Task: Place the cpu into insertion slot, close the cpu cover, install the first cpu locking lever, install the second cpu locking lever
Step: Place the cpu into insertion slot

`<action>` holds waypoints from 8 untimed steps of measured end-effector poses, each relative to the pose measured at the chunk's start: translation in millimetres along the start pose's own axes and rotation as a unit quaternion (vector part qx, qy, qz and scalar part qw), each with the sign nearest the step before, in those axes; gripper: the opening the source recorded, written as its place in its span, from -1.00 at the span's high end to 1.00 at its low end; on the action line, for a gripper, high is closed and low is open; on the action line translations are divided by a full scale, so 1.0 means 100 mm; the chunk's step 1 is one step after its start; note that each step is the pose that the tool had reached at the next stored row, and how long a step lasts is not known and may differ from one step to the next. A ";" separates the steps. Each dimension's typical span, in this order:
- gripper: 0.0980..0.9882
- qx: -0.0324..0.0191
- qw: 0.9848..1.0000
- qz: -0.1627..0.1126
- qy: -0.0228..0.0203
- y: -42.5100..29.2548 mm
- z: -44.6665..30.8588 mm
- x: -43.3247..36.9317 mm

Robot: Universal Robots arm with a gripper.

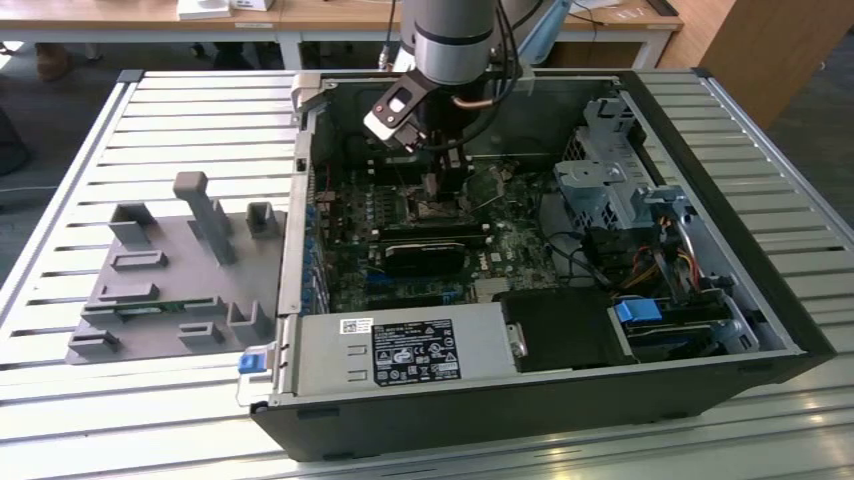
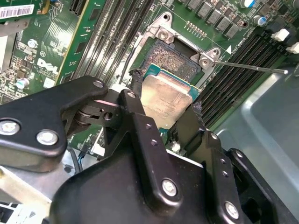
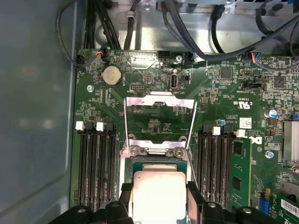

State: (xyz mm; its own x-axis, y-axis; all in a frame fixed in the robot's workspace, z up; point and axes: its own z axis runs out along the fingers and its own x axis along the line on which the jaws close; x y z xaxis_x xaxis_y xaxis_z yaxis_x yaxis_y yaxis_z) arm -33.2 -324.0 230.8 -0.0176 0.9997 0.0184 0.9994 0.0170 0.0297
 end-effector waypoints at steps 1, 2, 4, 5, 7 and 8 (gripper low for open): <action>0.01 0.000 1.000 0.000 0.000 0.000 0.005 0.001; 0.01 0.000 1.000 0.000 0.000 -0.001 0.013 0.003; 0.01 0.000 1.000 0.000 0.000 -0.003 0.032 0.007; 0.01 0.000 1.000 0.000 0.000 -0.005 0.042 0.009; 0.01 0.000 1.000 0.001 0.000 -0.012 0.065 0.010; 0.01 0.000 1.000 0.001 0.000 -0.015 0.077 0.011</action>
State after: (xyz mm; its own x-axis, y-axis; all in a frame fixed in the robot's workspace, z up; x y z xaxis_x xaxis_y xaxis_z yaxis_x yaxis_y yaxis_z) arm -34.4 -322.8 223.1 -0.0161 0.9997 0.0184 0.9994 0.0155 0.0298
